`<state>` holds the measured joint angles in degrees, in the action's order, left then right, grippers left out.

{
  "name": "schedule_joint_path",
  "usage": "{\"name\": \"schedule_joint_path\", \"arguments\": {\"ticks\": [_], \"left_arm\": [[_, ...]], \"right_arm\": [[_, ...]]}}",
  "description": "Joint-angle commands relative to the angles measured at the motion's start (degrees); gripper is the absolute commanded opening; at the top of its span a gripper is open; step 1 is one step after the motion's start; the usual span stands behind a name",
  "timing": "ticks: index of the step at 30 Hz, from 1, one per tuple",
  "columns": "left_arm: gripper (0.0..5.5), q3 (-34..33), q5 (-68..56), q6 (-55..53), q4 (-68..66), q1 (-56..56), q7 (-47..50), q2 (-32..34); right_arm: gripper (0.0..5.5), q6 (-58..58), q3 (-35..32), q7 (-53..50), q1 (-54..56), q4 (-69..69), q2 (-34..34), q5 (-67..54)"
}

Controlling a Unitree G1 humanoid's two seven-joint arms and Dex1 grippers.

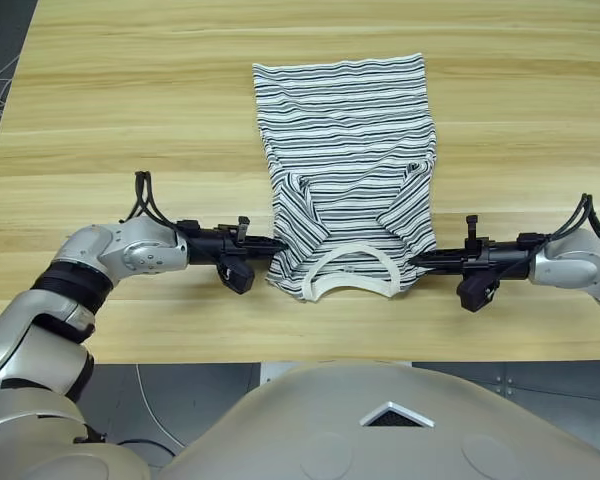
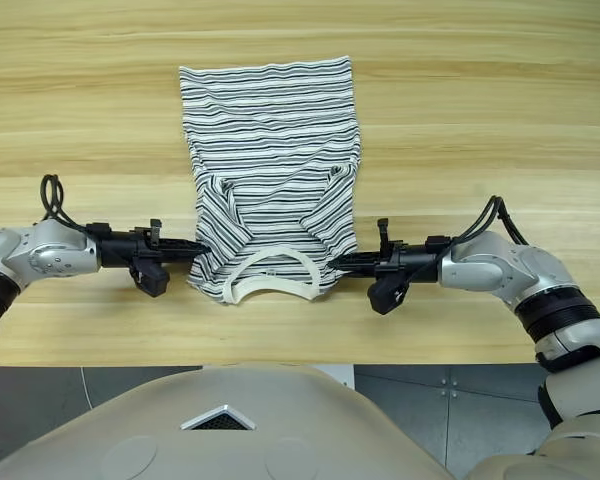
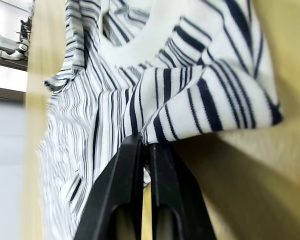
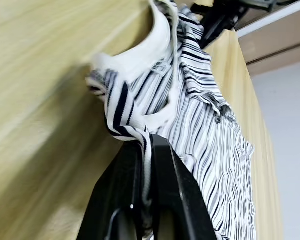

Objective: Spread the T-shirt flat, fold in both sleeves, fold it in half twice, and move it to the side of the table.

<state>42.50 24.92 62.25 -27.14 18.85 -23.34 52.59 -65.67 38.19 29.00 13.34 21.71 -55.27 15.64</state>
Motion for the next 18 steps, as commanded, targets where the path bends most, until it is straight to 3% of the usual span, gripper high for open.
{"name": "schedule_joint_path", "arguments": {"ticks": [1, 7, 18], "left_arm": [[0.10, -0.5, -18.5, -15.5, 13.9, -1.1, -19.0, 5.9], [0.10, -6.7, -39.1, -39.1, 34.2, -1.4, -39.3, 12.8], [0.10, -17.2, -42.7, -47.6, 41.5, -5.7, -53.5, 15.1]], "right_arm": [[0.10, 5.1, 0.7, 8.9, -0.5, -2.7, -2.3, -9.9], [0.10, 19.4, 0.2, 25.4, -3.3, -15.0, -6.7, -26.1], [0.10, 44.5, -8.4, 43.1, -11.7, -34.5, -12.8, -42.7]]}}
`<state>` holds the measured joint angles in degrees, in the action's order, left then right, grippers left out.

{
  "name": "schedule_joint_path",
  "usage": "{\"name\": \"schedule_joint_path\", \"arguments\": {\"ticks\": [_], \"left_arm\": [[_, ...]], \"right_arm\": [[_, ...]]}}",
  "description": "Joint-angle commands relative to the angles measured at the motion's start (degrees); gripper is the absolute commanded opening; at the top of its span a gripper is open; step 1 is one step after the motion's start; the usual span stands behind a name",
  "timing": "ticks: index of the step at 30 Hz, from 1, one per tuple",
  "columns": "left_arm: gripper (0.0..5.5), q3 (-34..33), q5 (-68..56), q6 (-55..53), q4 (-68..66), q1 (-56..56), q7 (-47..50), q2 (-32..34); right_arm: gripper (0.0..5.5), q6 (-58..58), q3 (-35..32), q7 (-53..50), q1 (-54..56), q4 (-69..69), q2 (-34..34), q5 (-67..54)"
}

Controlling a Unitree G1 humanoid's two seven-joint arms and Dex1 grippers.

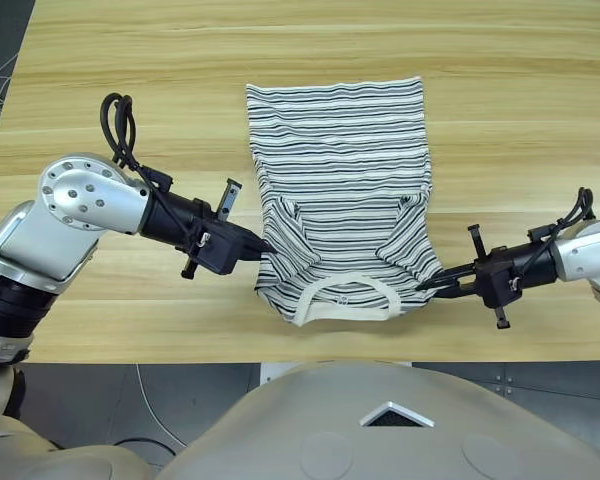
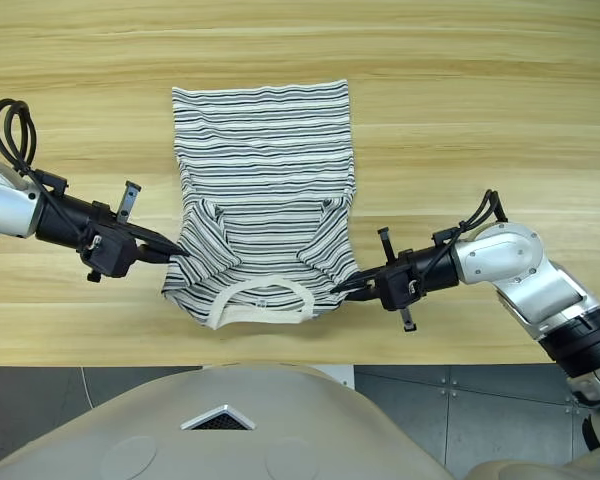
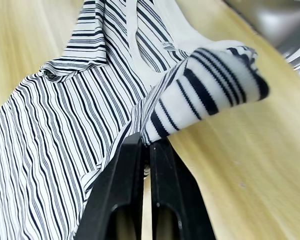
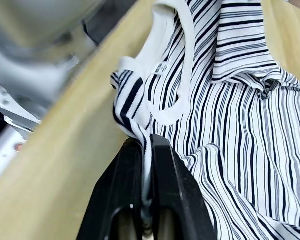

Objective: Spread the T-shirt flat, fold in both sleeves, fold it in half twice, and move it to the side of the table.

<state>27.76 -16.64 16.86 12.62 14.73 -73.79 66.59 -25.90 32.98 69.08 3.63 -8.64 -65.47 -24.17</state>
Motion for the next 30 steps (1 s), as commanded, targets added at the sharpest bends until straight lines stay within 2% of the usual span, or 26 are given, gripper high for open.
{"name": "schedule_joint_path", "arguments": {"ticks": [1, 6, 14, 20, 30], "left_arm": [[0.10, -3.3, -2.5, -2.9, 2.7, -2.4, -4.2, 1.3], [0.10, -7.5, -5.9, -2.8, 6.4, -5.4, -7.5, 1.1], [0.10, -12.6, -4.9, -4.5, 5.7, -3.3, -7.5, -2.3], [0.10, -13.5, 0.9, -4.4, -1.6, 2.0, -5.0, -7.4], [0.10, -13.0, 9.7, -3.7, -18.4, 9.7, -2.6, -14.0]], "right_arm": [[0.10, 6.2, -4.1, 4.0, -2.9, -5.3, -2.8, -3.8], [0.10, 13.0, -9.2, 7.8, -4.8, -9.8, -2.7, -7.5], [0.10, 17.4, -15.4, 7.6, 3.2, -8.4, 6.8, -6.6], [0.10, 16.9, -16.8, 4.9, 7.7, -2.5, 12.5, 0.6], [0.10, 9.6, -17.3, -2.1, 19.3, 17.3, 23.8, 14.3]]}}
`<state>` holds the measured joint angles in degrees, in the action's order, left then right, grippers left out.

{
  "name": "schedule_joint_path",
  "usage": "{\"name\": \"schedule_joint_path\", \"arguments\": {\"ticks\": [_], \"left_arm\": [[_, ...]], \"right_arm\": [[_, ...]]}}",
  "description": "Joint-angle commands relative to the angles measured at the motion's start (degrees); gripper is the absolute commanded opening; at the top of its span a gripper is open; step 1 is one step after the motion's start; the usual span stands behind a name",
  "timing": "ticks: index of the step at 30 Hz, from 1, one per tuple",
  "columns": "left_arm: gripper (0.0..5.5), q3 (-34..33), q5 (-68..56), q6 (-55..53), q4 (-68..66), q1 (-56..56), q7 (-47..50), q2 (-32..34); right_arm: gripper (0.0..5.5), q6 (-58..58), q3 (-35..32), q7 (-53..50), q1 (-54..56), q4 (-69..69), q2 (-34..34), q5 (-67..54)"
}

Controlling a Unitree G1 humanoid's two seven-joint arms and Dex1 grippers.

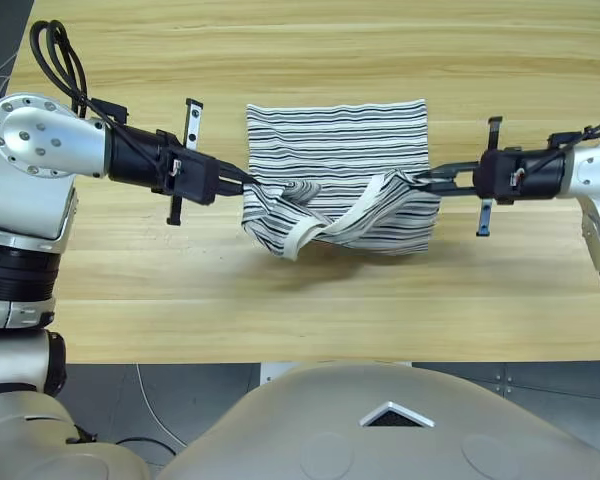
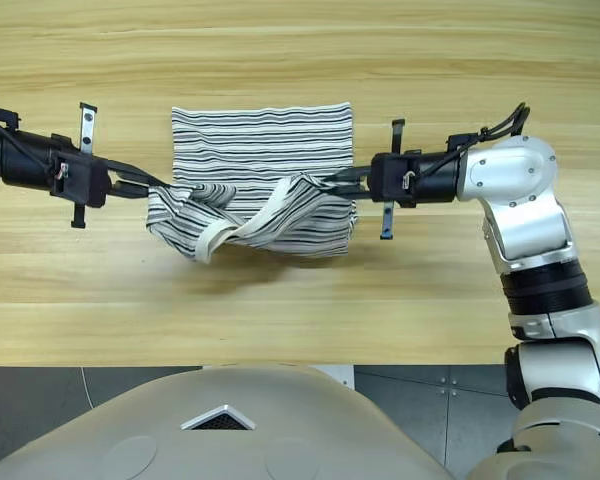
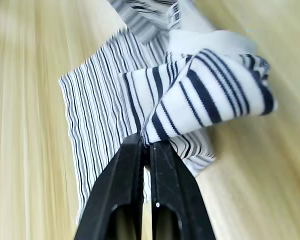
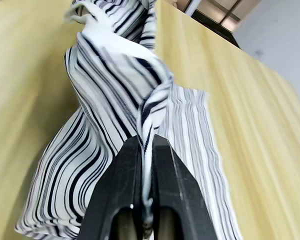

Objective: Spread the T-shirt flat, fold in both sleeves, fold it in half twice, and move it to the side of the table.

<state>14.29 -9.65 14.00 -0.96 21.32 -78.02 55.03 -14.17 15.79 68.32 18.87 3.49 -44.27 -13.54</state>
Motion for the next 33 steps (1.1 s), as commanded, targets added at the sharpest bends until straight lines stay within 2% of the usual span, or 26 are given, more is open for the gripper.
{"name": "schedule_joint_path", "arguments": {"ticks": [1, 5, 12, 16, 28, 33], "left_arm": [[0.10, 0.4, 3.3, -1.2, -6.5, 4.1, 2.2, -3.5], [0.10, 0.1, 3.4, -1.9, -10.4, 6.4, 2.5, -6.8], [0.10, 0.5, 10.6, -4.3, -15.9, 8.9, 10.9, -11.1], [0.10, 0.9, 13.2, -7.7, -19.3, 10.5, 12.4, -11.9], [0.10, 1.8, 16.0, -4.8, -30.3, 13.3, 14.0, -16.4], [0.10, 1.9, 16.8, -7.4, -36.5, 16.3, 15.0, -19.0]], "right_arm": [[0.10, -2.7, -0.1, -2.0, 5.1, 6.8, 3.4, 4.7], [0.10, -5.4, 0.1, -3.6, 8.6, 12.8, 6.1, 8.4], [0.10, -12.5, 1.4, -9.5, 13.7, 25.3, 10.8, 16.5], [0.10, -16.0, 1.8, -13.6, 16.4, 31.9, 12.9, 20.5], [0.10, -24.2, 3.7, -24.0, 25.0, 51.0, 18.0, 29.3], [0.10, -25.1, 5.0, -28.4, 27.5, 57.7, 19.4, 33.2]]}}
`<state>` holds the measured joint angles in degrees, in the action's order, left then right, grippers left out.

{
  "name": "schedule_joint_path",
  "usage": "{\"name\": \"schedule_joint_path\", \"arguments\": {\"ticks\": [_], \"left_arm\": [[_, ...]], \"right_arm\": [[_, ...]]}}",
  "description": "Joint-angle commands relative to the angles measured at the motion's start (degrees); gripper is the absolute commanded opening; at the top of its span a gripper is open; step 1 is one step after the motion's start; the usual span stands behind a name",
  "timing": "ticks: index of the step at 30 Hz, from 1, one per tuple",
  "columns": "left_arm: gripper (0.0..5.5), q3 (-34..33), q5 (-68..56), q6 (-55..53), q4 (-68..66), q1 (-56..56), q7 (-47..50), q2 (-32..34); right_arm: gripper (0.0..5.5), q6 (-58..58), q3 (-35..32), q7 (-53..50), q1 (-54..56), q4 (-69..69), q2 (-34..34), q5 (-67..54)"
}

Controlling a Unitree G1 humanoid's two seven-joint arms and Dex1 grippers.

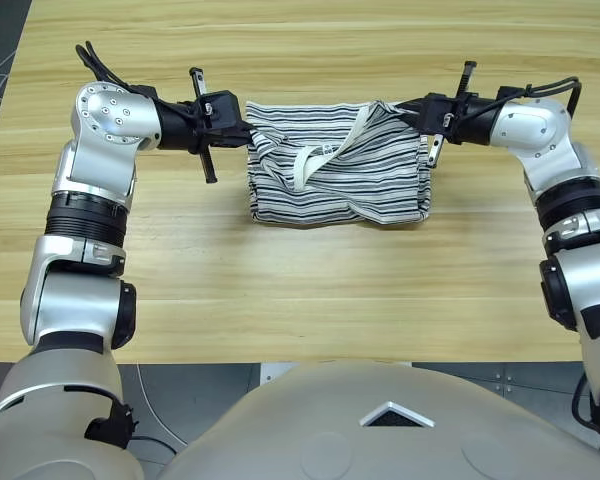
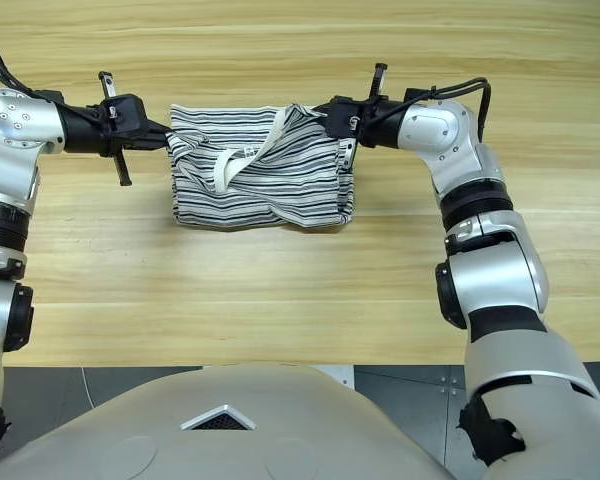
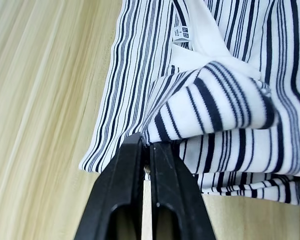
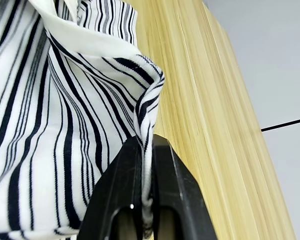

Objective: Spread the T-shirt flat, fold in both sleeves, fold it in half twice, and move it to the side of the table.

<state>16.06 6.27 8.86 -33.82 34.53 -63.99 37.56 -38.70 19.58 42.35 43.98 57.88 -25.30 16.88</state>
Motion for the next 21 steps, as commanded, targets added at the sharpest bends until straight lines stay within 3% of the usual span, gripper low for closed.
{"name": "schedule_joint_path", "arguments": {"ticks": [1, 9, 11, 21], "left_arm": [[0.10, -0.2, 0.9, -3.0, -5.1, 3.9, 1.3, -2.1], [0.10, -0.6, 2.1, -2.6, -15.3, 7.9, 4.3, -4.4], [0.58, -0.7, 2.1, -2.3, -17.4, 8.2, 4.5, -4.9], [2.23, -2.5, 2.3, -3.4, -26.2, 11.0, 8.1, -7.3]], "right_arm": [[0.10, -0.9, 1.6, -3.3, 2.5, 4.3, 0.5, 3.6], [0.10, -1.1, 2.8, -6.3, 3.2, 9.0, 1.3, 6.2], [0.10, -0.6, 2.5, -7.4, 3.2, 10.1, 1.8, 6.3], [2.00, 5.8, -1.9, -16.3, 5.7, 14.7, 6.4, 4.1]]}}
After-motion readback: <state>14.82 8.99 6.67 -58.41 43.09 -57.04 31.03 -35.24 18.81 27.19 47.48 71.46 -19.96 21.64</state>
